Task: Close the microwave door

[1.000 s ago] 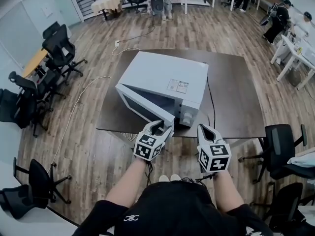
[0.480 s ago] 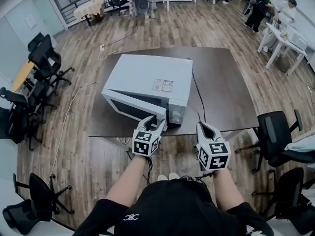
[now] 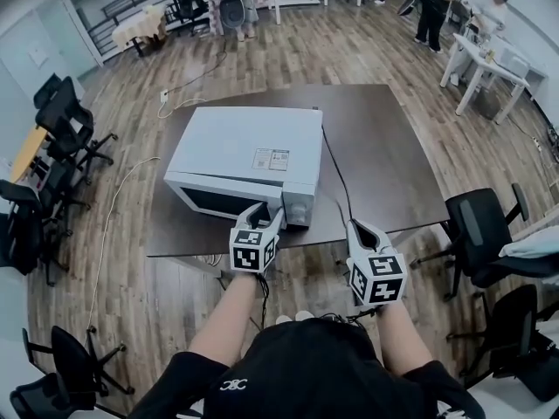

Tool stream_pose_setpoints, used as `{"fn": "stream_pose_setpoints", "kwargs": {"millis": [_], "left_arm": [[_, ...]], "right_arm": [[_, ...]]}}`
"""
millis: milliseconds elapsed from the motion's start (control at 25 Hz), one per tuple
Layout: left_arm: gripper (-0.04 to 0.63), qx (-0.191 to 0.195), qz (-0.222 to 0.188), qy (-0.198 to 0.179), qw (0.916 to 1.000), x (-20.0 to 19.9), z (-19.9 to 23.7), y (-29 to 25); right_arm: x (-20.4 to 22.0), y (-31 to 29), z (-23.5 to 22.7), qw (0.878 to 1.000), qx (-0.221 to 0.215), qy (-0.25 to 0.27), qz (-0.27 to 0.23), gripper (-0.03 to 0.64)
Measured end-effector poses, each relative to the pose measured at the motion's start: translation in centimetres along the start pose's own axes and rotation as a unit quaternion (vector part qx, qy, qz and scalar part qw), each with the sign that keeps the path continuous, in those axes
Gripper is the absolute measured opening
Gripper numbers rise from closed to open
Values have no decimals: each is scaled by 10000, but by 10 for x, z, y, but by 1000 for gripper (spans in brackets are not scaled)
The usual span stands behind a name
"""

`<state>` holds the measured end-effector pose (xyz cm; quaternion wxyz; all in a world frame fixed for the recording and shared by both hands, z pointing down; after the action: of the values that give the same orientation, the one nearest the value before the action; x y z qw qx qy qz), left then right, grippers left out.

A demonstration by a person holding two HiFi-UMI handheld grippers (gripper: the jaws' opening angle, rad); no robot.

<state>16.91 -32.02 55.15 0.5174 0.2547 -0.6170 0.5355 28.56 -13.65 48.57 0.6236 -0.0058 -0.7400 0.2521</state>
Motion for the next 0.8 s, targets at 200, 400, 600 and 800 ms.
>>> {"fn": "stream_pose_setpoints", "kwargs": {"millis": [200,400,600,800], "left_arm": [[181,-26,-55,3,10000,-3,3,-9],[149,212,28,-9,9998,-5,3,-18],[149,210,11,38,9998,-4,3,-18],[136,166,46,219,9996,-7,6,-11]], "right_arm": [[-3,-5,-6,10000,57,-16,-23,9],[-6,-10,-5,10000,47,7,-31,9],[-7,-14,-4,10000,28,6,-36,9],[-12,-17,5,9999,-88,57,-65,9]]}}
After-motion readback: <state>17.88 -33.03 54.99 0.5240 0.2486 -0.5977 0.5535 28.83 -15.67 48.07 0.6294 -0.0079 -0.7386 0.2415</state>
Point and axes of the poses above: the fingertips, and each gripper's own axes: y backward along the fingers, z to its left, x out of its underside, the point moved 3 cm from there along y, backward along the fingers, and after that the axes turned 5 degrees about x, right-handed, at the moved point
